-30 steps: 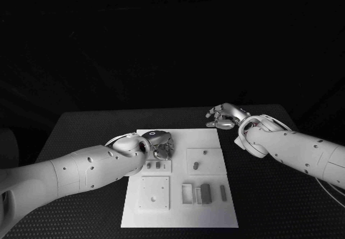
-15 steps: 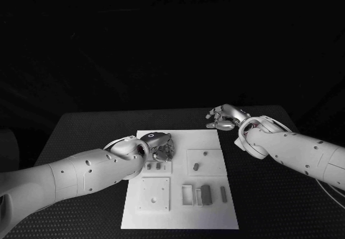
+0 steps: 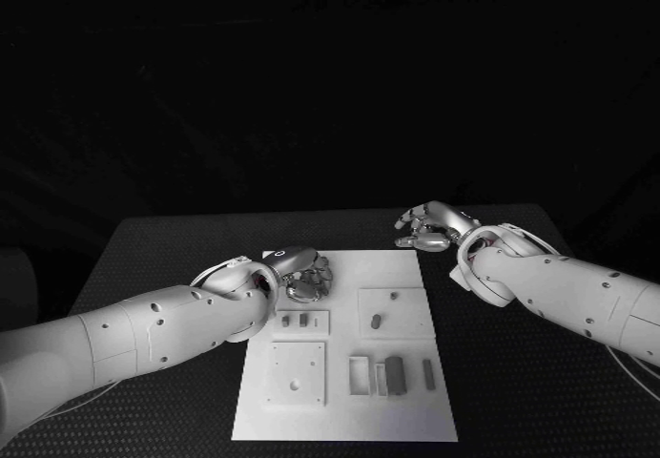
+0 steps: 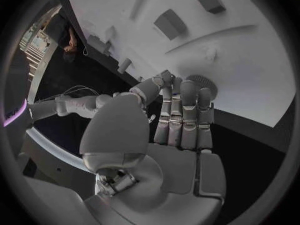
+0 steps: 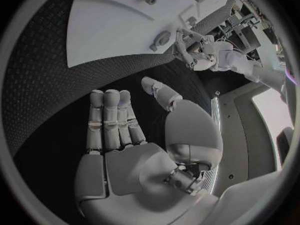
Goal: Assemble the parts on the task board
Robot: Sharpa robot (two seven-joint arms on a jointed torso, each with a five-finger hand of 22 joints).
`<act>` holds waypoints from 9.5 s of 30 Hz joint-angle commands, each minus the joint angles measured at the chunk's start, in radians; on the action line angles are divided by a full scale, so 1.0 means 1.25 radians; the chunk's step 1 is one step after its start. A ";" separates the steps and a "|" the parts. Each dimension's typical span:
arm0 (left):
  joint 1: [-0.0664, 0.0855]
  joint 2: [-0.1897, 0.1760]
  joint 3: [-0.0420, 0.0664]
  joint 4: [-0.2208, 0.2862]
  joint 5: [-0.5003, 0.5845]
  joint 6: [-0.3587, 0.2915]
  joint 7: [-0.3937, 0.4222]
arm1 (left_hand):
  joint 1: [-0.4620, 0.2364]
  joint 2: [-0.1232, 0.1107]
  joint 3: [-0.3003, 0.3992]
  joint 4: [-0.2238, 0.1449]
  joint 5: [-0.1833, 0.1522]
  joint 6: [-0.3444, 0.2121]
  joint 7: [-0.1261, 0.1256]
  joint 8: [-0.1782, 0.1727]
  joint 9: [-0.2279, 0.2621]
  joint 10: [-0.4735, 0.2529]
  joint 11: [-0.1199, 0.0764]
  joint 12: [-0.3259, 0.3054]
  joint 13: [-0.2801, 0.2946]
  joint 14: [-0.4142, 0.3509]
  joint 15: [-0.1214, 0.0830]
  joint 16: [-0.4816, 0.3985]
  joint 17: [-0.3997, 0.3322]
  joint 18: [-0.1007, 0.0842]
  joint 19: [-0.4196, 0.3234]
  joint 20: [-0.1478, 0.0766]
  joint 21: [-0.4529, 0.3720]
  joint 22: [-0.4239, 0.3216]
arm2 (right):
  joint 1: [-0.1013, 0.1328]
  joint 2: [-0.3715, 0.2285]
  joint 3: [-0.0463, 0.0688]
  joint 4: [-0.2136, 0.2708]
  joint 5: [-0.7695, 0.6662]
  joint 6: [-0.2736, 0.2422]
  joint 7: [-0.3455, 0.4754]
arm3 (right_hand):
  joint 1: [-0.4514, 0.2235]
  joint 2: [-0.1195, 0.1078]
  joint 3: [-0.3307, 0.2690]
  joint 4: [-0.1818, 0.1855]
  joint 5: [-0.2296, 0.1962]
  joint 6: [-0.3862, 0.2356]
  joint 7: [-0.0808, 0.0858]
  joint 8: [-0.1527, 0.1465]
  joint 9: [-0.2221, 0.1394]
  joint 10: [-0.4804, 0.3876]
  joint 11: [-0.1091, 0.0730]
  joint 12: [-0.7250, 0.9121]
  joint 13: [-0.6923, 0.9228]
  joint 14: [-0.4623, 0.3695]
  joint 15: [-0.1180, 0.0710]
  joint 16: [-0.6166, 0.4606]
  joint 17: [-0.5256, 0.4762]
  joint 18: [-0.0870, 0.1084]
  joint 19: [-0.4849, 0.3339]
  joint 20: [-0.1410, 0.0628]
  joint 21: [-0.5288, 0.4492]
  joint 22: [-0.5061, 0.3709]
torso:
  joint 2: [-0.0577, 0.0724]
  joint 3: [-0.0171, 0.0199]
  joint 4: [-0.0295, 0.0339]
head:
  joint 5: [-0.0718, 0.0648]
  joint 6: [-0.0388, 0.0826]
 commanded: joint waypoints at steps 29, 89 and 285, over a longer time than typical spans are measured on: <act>0.003 -0.099 0.007 0.023 0.060 0.082 -0.004 | -0.009 0.004 0.008 -0.001 0.006 0.006 0.000 0.001 0.000 0.006 -0.002 -0.004 0.000 0.003 -0.002 -0.005 -0.003 -0.002 0.006 -0.081 0.002 -0.002 | 0.000 -0.009 0.000 0.005 -0.001 0.009 0.006 | -0.006 0.000 -0.005 -0.002 0.005 0.000 0.004 0.005 -0.001 -0.006 0.000 -0.003 -0.004 -0.005 0.000 -0.003 -0.003 0.012 -0.003 0.002 -0.006 -0.001 | 0.000 0.0000 -0.0008 | 0.007 -0.004; 0.001 -0.098 0.006 0.027 0.089 0.087 0.003 | -0.011 0.006 0.010 -0.003 0.005 0.008 0.000 0.001 -0.001 0.011 -0.002 -0.007 0.000 0.006 -0.002 -0.006 -0.005 -0.003 0.008 -0.082 0.001 -0.002 | 0.000 -0.007 0.000 0.003 -0.001 0.009 0.007 | -0.005 0.000 -0.006 -0.002 0.005 -0.001 0.004 0.006 -0.002 -0.006 0.000 -0.002 -0.010 -0.006 0.001 -0.002 -0.008 0.012 -0.004 0.004 -0.006 -0.001 | 0.000 -0.0004 -0.0010 | 0.008 -0.007; 0.043 -0.153 0.003 0.074 0.914 -0.072 0.168 | -0.073 -0.028 -0.074 0.016 0.020 -0.095 0.036 -0.003 -0.013 -0.104 0.032 0.042 0.029 -0.067 0.036 -0.078 -0.044 0.000 -0.034 -0.047 -0.033 -0.001 | -0.053 0.283 -0.053 -0.070 -0.290 0.096 -0.049 | 0.083 0.022 -0.002 -0.012 -0.192 0.122 -0.044 0.060 0.002 0.048 -0.047 0.124 0.044 0.050 -0.046 0.142 0.034 0.012 0.073 -0.051 0.080 0.028 | 0.036 -0.0309 0.0325 | -0.004 0.017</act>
